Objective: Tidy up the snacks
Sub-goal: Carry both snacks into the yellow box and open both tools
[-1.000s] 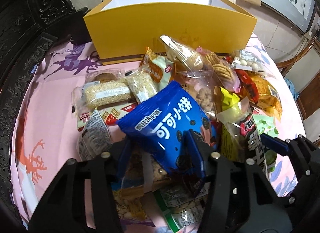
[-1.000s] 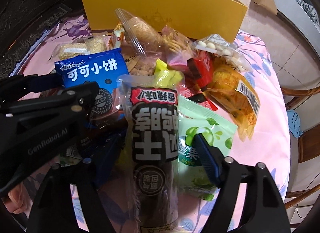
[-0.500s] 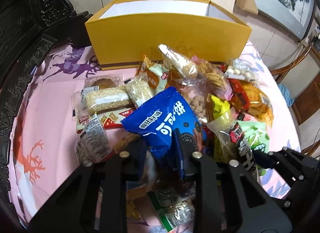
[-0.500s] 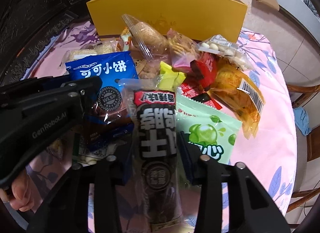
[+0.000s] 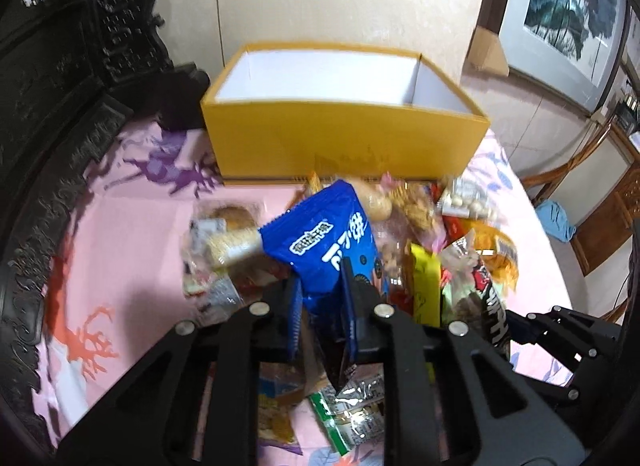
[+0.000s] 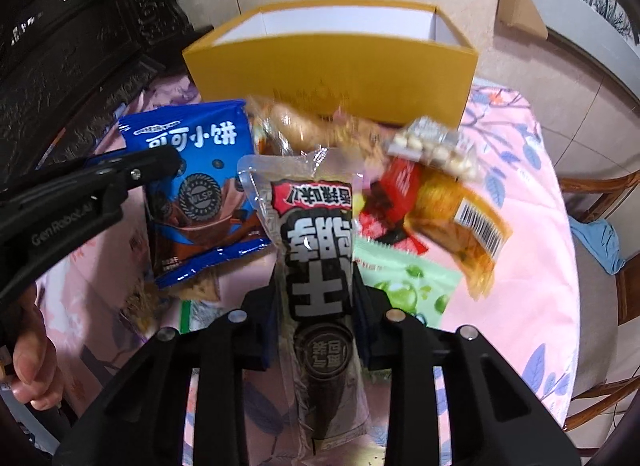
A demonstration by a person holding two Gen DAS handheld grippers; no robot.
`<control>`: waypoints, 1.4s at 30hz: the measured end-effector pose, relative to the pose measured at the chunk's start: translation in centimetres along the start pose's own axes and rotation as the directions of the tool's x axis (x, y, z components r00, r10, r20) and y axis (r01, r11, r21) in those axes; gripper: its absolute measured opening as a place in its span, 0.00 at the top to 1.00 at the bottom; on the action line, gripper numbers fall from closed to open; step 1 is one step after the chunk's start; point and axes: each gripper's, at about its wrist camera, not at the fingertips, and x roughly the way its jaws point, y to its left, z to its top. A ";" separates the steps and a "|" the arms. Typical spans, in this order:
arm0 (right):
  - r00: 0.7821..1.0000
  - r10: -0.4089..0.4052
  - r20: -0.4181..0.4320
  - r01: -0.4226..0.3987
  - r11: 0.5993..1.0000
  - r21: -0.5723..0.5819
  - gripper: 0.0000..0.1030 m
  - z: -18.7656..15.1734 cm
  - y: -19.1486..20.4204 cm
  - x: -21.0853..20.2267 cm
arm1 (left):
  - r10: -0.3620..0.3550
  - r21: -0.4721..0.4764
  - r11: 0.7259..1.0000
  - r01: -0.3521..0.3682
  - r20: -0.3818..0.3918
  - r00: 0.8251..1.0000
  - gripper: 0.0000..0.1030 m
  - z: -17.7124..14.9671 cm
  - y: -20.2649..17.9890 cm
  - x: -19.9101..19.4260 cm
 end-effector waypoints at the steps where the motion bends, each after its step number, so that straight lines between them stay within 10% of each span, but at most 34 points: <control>1: 1.000 0.001 0.013 -0.001 1.000 -0.002 0.70 0.7 -0.1 -0.5 | 0.002 0.002 1.000 -0.002 0.013 1.000 0.83 0.6 0.1 -0.4; 12: 0.979 0.020 0.201 -0.011 0.999 -0.041 0.70 12.9 -2.2 -4.1 | 0.015 -0.008 1.000 -0.014 0.171 0.985 0.83 13.1 1.6 -2.5; 22: 0.982 -0.014 0.189 0.027 0.997 -0.069 0.70 22.0 -3.8 0.1 | 0.090 -0.050 0.995 -0.084 0.144 0.985 0.83 22.2 2.5 4.0; 42: 0.996 -0.038 0.083 0.038 0.999 -0.002 0.70 25.9 -5.3 8.2 | 0.146 -0.079 0.986 -0.146 -0.009 0.989 0.83 23.1 3.2 13.1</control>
